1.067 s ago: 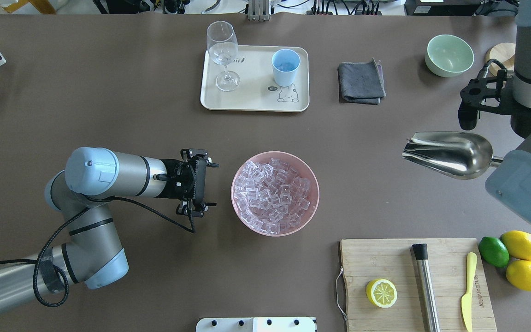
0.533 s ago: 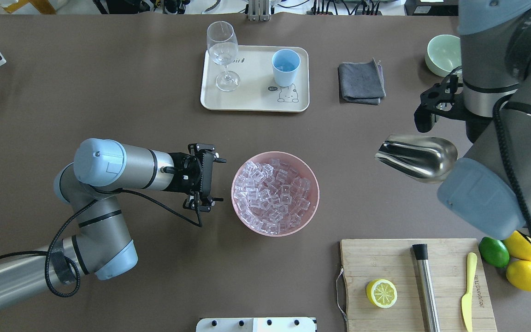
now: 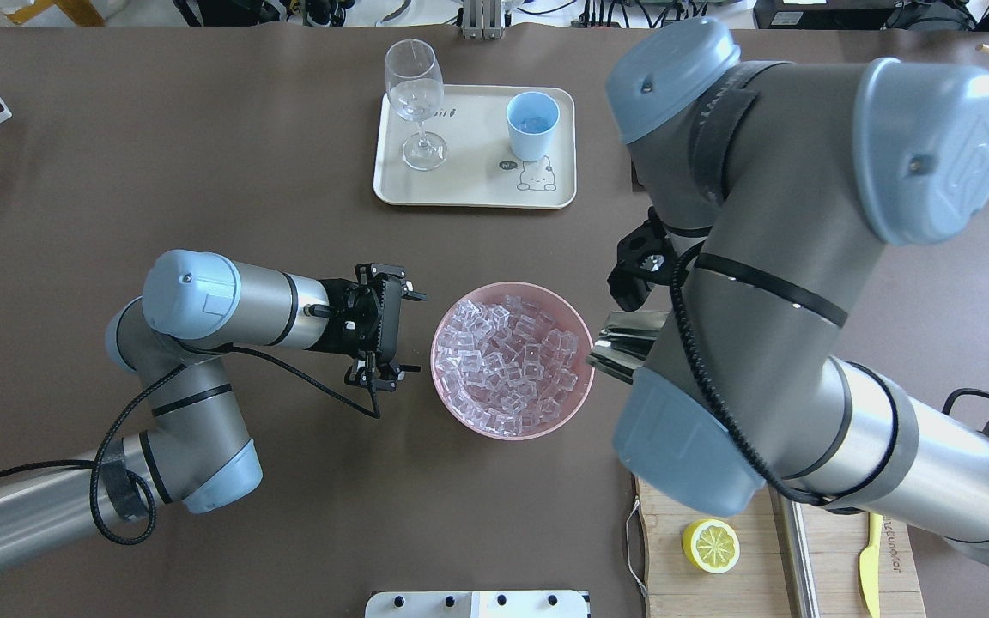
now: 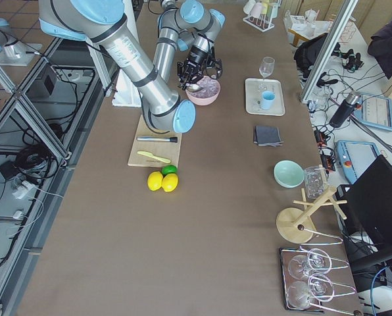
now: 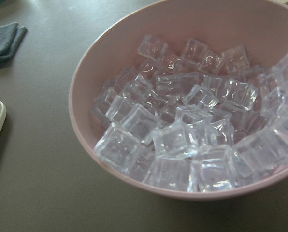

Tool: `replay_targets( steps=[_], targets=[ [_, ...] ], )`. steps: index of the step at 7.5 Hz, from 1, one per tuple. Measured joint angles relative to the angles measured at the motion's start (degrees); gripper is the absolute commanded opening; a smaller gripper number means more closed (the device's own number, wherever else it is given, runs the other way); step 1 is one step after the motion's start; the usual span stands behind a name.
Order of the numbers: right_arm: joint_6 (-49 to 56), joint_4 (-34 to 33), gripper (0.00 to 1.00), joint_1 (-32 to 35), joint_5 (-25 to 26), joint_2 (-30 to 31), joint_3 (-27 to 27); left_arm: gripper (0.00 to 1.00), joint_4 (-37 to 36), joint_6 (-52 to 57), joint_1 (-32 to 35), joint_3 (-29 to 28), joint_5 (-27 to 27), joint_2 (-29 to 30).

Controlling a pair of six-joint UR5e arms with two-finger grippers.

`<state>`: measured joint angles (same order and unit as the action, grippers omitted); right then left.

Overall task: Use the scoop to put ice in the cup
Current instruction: 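Swing the scoop over the pink bowl and lower it into the ice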

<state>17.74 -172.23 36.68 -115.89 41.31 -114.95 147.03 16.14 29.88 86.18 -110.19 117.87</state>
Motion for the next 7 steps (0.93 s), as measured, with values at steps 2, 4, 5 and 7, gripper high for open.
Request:
replay_targets(
  steps=[2, 4, 5, 7],
  targets=[
    [-0.1, -4.6, 0.0, -4.4, 1.6, -4.6, 3.4, 0.98, 0.0, 0.1, 1.3, 0.0, -0.4, 0.0],
    [0.0, -6.5, 0.0, -6.2, 3.9, -6.7, 6.4, 0.98, 0.0, 0.1, 1.3, 0.0, -0.6, -0.1],
    [0.1, -6.8, 0.0, -6.5, 4.7, -8.2, 8.8, 0.98, 0.0, 0.1, 1.2, 0.0, -0.6, -0.3],
    [0.5, -6.8, 0.0, -6.6, 5.9, -11.6, 14.5, 0.98, 0.7, 0.1, 1.1, 0.1, -0.8, -0.6]
  ],
)
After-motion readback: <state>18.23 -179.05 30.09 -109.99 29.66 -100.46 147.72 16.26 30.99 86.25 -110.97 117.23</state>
